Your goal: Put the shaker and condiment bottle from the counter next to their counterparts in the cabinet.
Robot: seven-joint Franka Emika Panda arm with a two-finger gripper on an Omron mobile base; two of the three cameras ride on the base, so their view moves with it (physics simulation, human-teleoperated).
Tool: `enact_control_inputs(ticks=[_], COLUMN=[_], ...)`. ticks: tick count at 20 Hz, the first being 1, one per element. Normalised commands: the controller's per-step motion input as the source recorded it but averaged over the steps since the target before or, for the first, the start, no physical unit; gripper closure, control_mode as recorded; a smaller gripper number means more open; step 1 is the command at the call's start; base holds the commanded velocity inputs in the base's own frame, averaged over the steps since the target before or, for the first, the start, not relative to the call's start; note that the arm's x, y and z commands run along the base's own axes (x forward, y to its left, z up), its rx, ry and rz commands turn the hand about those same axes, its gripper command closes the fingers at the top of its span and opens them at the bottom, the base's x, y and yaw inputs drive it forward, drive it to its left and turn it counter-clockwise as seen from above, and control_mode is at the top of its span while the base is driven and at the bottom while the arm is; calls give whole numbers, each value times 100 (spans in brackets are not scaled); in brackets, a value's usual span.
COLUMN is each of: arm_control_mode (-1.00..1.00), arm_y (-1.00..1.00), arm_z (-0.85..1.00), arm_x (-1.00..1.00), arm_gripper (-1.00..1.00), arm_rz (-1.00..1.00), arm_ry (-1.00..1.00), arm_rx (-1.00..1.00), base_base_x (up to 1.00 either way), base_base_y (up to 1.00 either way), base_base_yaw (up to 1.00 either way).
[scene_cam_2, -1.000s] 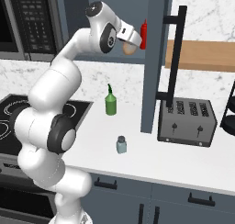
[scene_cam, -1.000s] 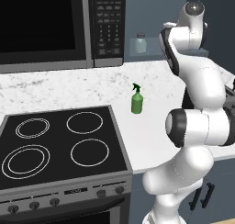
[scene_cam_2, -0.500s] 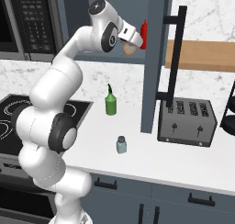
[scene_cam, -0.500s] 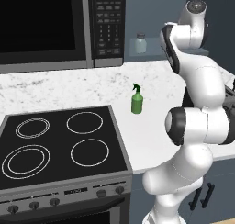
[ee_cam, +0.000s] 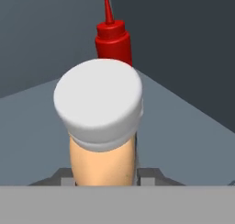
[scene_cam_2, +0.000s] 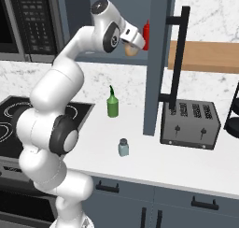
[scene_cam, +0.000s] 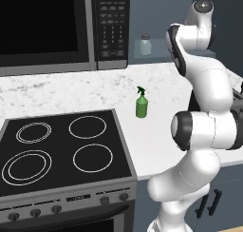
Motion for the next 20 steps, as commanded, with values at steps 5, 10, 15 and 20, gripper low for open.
enact_control_inputs(ticks=[5, 10, 15, 20], arm_control_mode=[-100, -100, -100, -100], arm_y=[2, 0, -7, 0], arm_z=[-63, -56, -45, -48], arm_x=[1, 16, 19, 0], arm_gripper=[-100, -100, -100, -100], arm_rz=[0, 0, 0, 0], arm_ry=[1, 2, 1, 0], arm_rx=[0, 0, 3, 0], base_base_x=[0, 0, 0, 0], base_base_y=[0, 0, 0, 0], base_base_yaw=[0, 0, 0, 0])
